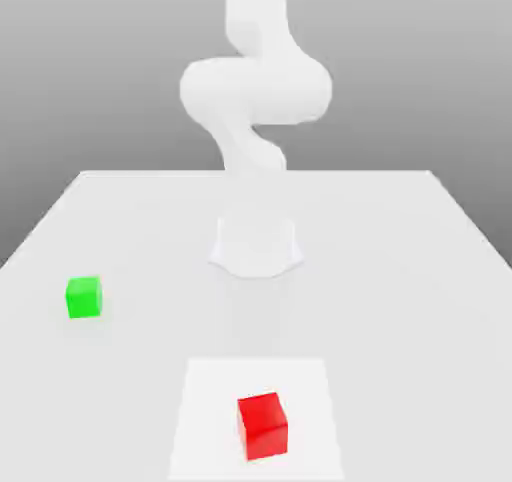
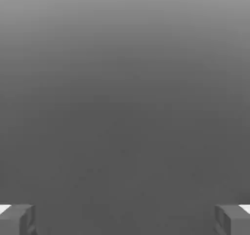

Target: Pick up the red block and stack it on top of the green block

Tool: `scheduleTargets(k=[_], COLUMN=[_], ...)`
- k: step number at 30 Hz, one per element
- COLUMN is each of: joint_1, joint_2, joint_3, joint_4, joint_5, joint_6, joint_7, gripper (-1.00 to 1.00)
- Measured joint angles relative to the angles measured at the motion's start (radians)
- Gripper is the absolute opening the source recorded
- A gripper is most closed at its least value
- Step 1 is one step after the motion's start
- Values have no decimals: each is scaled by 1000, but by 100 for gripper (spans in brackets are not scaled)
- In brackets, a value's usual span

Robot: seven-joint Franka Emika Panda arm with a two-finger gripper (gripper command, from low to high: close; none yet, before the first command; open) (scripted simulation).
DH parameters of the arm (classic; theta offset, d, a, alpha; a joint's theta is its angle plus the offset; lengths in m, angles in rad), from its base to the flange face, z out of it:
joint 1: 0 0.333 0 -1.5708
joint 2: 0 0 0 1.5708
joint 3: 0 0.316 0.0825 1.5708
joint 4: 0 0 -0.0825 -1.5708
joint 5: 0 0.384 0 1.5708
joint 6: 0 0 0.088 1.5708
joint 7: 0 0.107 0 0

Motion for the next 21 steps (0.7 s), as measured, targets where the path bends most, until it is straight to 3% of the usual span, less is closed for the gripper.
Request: scheduleTargets(k=[21], joint_1=[64], joint_2=[767], joint_3=[-45], joint_4=[-226], joint_5=[30], joint_6=[342], joint_7=[-220], gripper=[0])
